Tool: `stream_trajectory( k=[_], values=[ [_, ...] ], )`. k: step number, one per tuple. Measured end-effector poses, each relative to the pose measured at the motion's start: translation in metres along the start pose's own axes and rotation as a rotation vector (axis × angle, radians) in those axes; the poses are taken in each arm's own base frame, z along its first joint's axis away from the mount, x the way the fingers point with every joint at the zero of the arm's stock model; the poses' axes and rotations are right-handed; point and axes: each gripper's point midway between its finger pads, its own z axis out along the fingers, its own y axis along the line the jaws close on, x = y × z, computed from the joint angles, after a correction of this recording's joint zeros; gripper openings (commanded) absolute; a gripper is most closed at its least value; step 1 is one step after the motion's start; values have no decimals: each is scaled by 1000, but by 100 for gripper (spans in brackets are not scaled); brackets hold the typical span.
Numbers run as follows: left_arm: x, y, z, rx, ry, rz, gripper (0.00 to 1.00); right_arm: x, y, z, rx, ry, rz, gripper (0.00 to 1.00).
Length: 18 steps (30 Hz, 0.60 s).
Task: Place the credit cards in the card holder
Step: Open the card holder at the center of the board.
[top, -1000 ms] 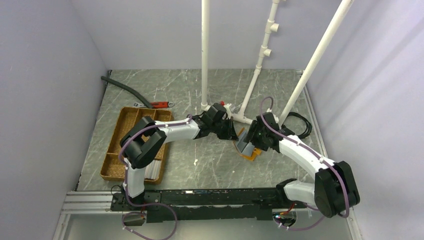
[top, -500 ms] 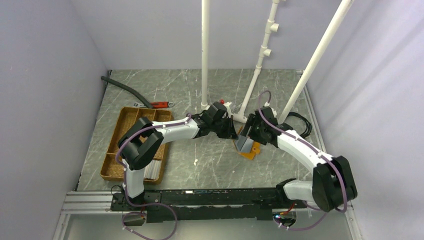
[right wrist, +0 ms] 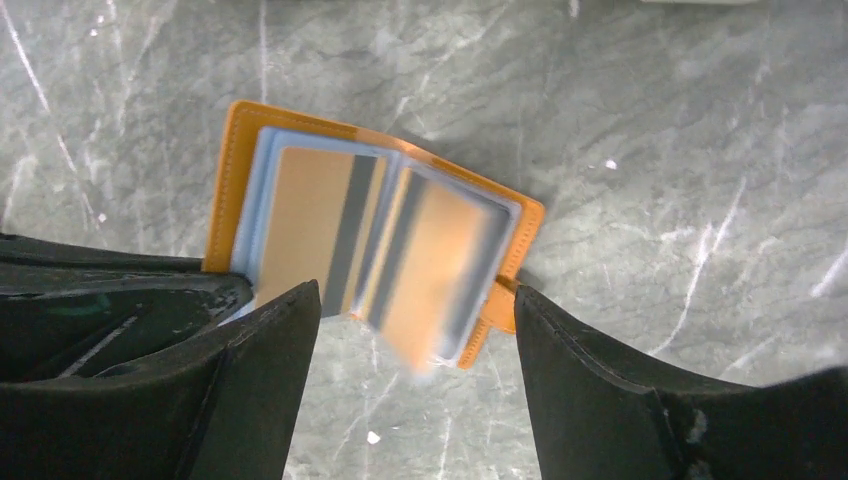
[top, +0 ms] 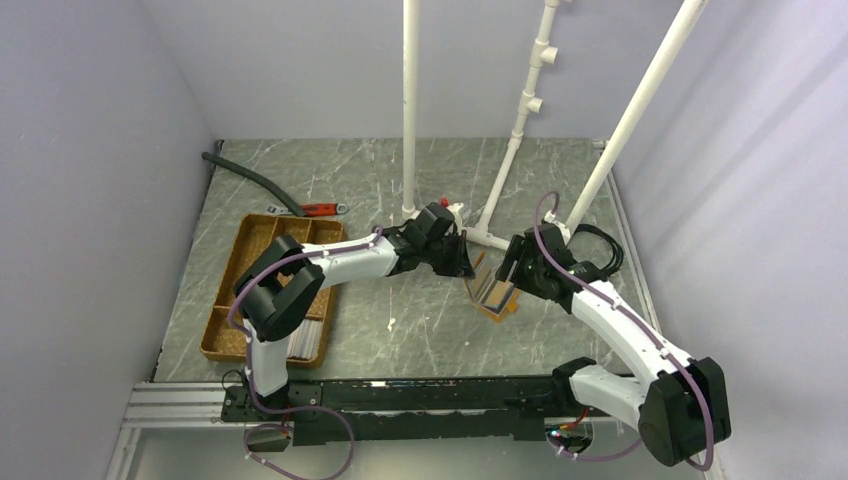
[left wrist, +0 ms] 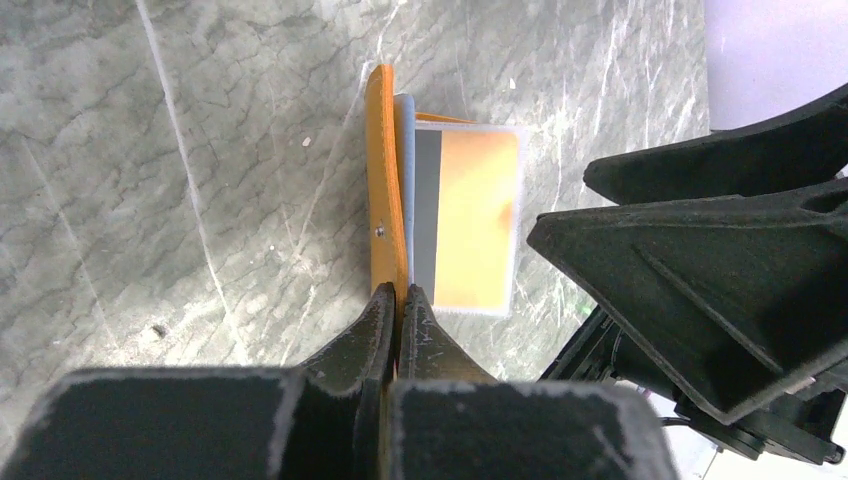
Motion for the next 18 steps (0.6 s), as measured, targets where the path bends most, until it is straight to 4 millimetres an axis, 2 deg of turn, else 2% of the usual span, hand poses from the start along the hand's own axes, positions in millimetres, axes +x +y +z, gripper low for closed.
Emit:
stream_trajectory(
  k=[3,8,12,18],
  values=[
    [-1,-1,0,3,-3,1,0,-3,9,-1,-26,14,-9,73],
    [-2,-2,0,4,-3,1,0,0,25,15,-64,67,-19,75],
    [-2,-3,0,8,-3,2,0,6,32,26,-86,104,-22,76],
    [-2,-2,0,7,-3,2,0,4,38,30,-111,100,-22,77]
  ],
)
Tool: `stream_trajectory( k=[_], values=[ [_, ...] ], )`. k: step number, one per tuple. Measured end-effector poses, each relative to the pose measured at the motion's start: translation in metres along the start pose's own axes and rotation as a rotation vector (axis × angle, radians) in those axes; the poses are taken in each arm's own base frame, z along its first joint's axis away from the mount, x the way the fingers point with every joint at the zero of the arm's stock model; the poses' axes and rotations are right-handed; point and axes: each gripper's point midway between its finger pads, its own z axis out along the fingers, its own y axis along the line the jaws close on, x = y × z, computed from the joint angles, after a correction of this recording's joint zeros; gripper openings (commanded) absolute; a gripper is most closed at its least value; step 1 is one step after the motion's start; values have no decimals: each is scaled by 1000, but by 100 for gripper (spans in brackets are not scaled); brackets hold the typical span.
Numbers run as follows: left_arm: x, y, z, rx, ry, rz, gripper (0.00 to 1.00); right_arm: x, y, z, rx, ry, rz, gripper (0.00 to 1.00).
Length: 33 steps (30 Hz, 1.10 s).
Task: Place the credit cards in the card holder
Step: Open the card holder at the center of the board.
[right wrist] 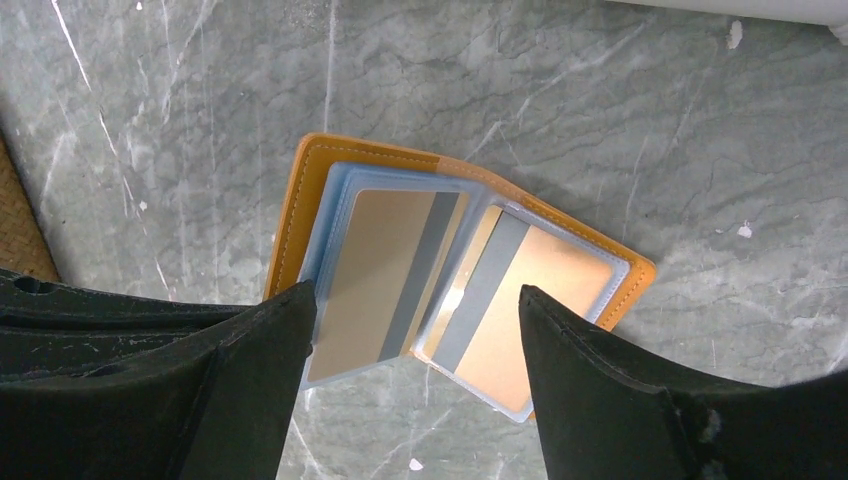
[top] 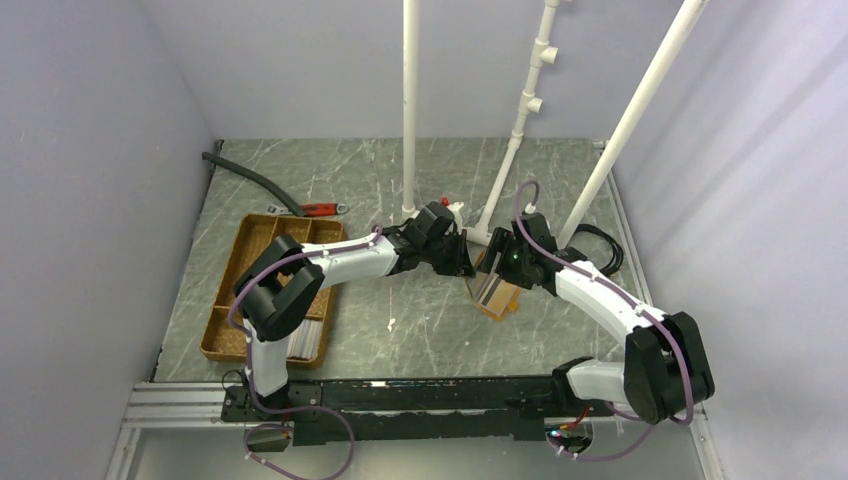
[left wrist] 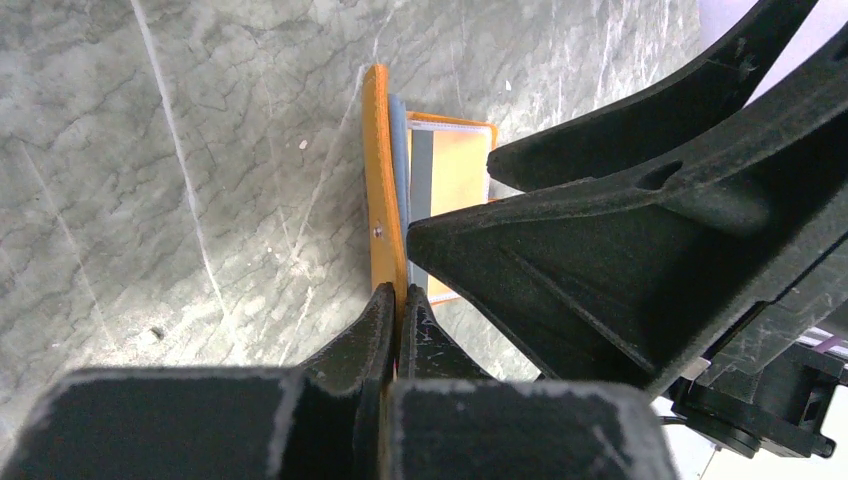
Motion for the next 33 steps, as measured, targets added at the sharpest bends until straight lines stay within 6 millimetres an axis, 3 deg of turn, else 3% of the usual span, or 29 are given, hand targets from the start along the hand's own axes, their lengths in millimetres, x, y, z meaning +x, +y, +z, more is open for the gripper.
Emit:
stream_trajectory(
  k=[9,13,20,26,33],
  values=[
    [2,5,-1,-19,8,-3,0,3,-2,11,9,15,4,76],
    [0,4,0,-19,0,-3,0,12,-12,13,30,22,10,75],
    [-4,1,0,-5,-18,3,0,14,-34,-7,114,-6,8,77],
    [-5,-1,0,3,-21,3,0,18,-34,-9,87,2,-15,75],
    [-6,-3,0,18,-24,-2,0,21,-19,-3,-2,5,-2,56]
  ],
)
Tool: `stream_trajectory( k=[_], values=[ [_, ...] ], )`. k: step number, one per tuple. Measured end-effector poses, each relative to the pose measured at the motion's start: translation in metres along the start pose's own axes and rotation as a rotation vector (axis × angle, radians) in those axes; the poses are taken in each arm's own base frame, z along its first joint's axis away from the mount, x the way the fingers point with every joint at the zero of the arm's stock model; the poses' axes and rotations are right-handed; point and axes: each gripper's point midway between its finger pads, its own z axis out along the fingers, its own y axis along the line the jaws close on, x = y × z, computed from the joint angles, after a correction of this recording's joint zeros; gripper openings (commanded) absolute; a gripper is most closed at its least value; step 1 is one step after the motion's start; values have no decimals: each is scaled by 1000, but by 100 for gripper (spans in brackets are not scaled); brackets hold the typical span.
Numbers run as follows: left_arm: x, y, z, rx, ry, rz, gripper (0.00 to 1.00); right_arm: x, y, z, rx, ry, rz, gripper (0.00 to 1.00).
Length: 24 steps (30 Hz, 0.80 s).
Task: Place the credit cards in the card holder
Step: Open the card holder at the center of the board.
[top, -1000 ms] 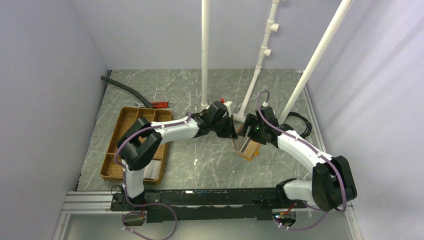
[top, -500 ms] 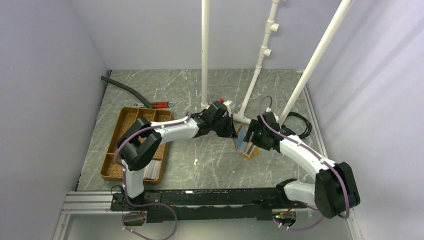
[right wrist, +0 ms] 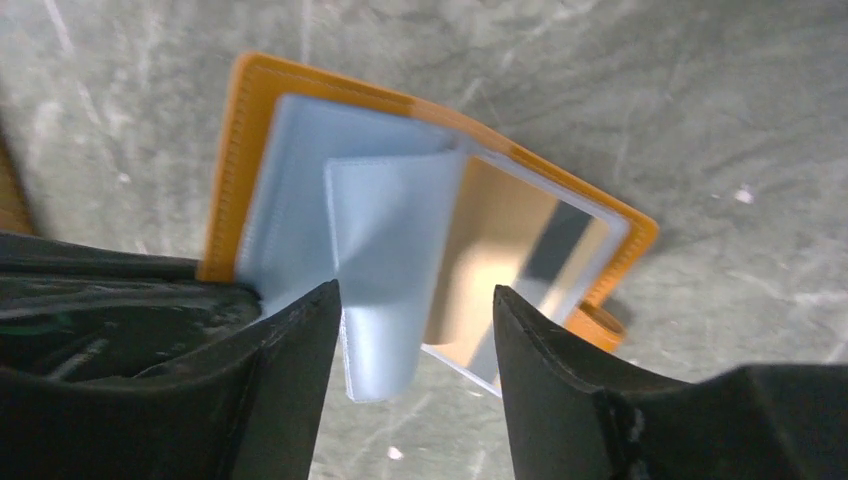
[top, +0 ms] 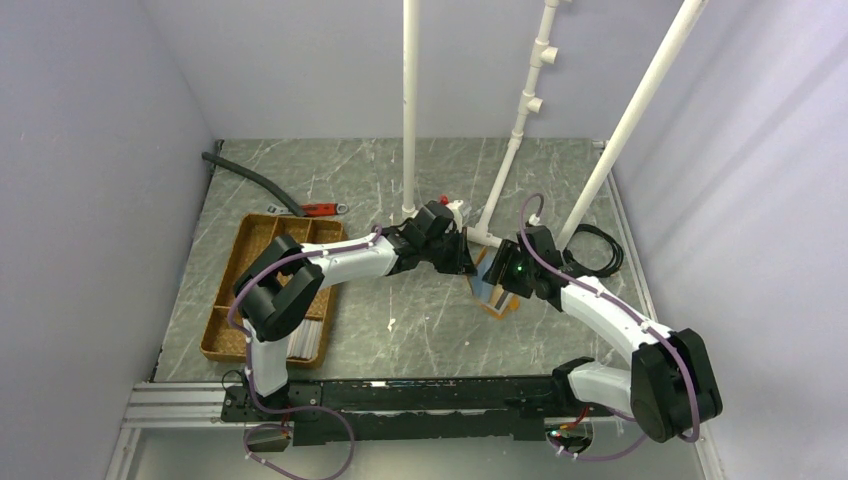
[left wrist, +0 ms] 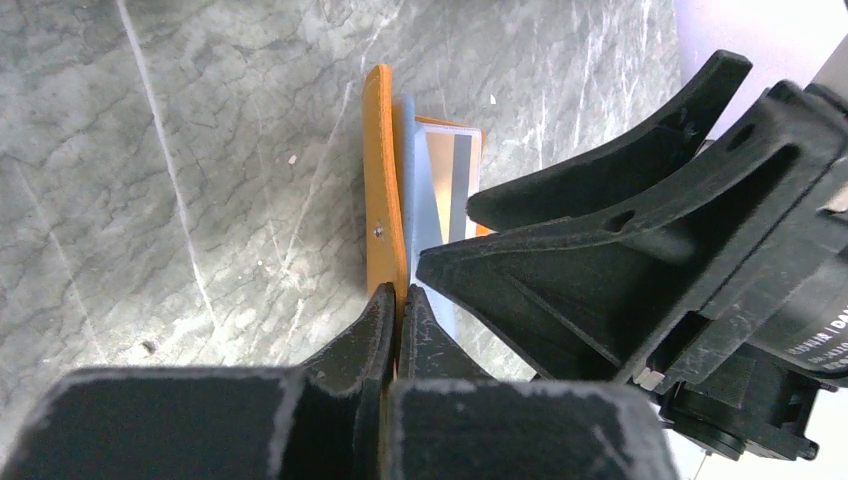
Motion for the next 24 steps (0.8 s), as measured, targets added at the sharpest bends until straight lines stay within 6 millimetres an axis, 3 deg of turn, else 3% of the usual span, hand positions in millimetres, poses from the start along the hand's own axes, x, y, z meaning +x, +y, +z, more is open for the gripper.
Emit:
stream_trajectory(
  k=[3,5,6,12,13,16,18,20,23,24],
  values=[
    [1,-2,0,11,2,-14,0,-9,15,1,-67,-29,20,51],
    [2,1,1,13,-2,-26,0,-14,26,3,-122,-47,47,65],
    [4,5,2,10,-1,-38,6,-15,30,4,-150,-56,70,68],
    [11,31,-3,-10,29,-141,85,-8,39,13,-285,-67,211,70],
    [10,38,-5,-20,33,-159,89,-10,42,14,-299,-67,221,70],
    [8,61,-13,-73,42,-199,87,-14,51,21,-343,-53,243,59],
    [4,68,-20,-102,36,-204,77,-12,54,27,-361,-15,256,57],
    [0,65,-28,-110,26,-195,64,-7,54,34,-361,24,270,49],
    [-8,47,-41,-85,-7,-154,37,-2,54,43,-343,72,267,19],
    [-10,41,-43,-73,-14,-139,29,-2,54,46,-338,86,260,16]
  ],
)
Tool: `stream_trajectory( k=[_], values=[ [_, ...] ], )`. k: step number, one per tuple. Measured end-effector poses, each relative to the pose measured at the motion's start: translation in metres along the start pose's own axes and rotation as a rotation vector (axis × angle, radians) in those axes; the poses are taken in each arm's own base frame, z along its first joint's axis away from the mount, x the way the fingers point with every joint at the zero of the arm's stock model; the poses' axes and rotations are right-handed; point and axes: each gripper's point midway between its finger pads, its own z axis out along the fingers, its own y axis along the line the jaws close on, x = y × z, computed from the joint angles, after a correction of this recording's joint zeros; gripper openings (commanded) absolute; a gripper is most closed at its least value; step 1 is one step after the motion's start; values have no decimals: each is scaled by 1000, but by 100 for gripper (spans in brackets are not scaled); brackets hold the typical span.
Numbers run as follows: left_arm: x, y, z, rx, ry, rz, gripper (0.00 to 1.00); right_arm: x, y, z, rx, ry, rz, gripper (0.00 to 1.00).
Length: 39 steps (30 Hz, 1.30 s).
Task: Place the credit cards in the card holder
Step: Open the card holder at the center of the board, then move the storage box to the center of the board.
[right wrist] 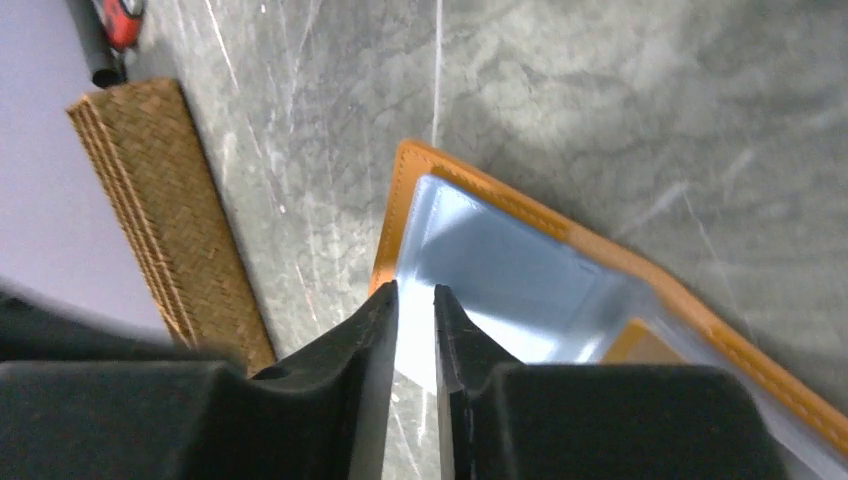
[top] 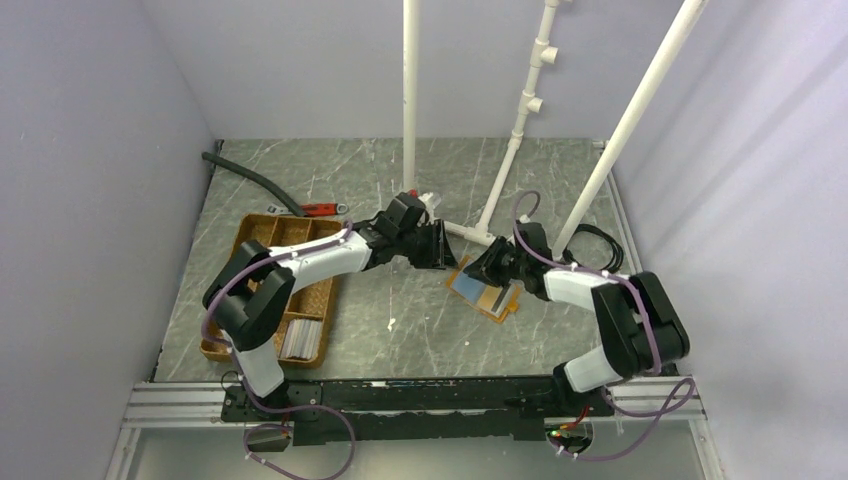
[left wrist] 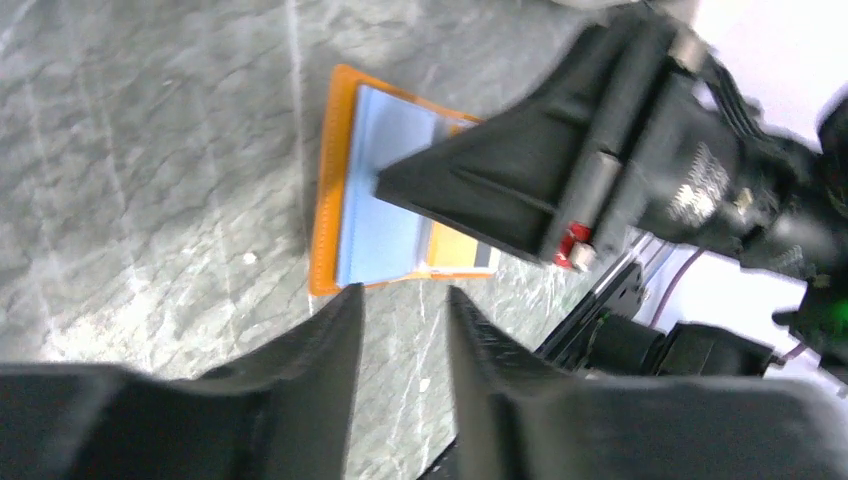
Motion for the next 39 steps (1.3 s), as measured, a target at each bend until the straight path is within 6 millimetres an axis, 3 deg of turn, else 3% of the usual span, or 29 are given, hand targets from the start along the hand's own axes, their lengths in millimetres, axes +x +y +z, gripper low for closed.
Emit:
stream_trajectory(
  k=[4,7,9,13,16,18,19,23,29,32,33,37,39],
  values=[
    [4,-29,1,73,14,49,3,-7,0,14,40,40,-22,18],
    [12,-41,16,121,50,57,0,-9,-6,13,89,49,-44,29],
    [22,-36,33,119,87,48,0,-9,-10,7,123,52,-61,36],
    [48,2,65,43,176,-8,0,-12,-7,-14,162,34,-110,49],
    [52,11,71,43,195,-43,0,-16,0,-33,155,-3,-145,45],
    [48,14,70,47,179,-48,0,-16,-1,-40,133,-18,-149,29],
    [48,15,70,52,178,-53,0,-12,-7,-41,131,-8,-140,23],
    [47,15,70,58,166,-53,0,15,-54,-41,196,72,-24,15],
    [45,17,69,31,170,-58,0,3,-66,-51,227,10,63,14],
    [42,18,67,-8,180,-59,0,-4,-68,-53,268,-21,38,23],
    [40,16,66,-16,185,-54,3,-5,-67,-53,281,-26,13,28],
    [31,10,59,-24,204,-20,50,-1,-57,-52,324,-25,-155,45],
    [25,5,53,-15,207,7,67,6,-50,-53,340,-9,-238,48]
  ],
)
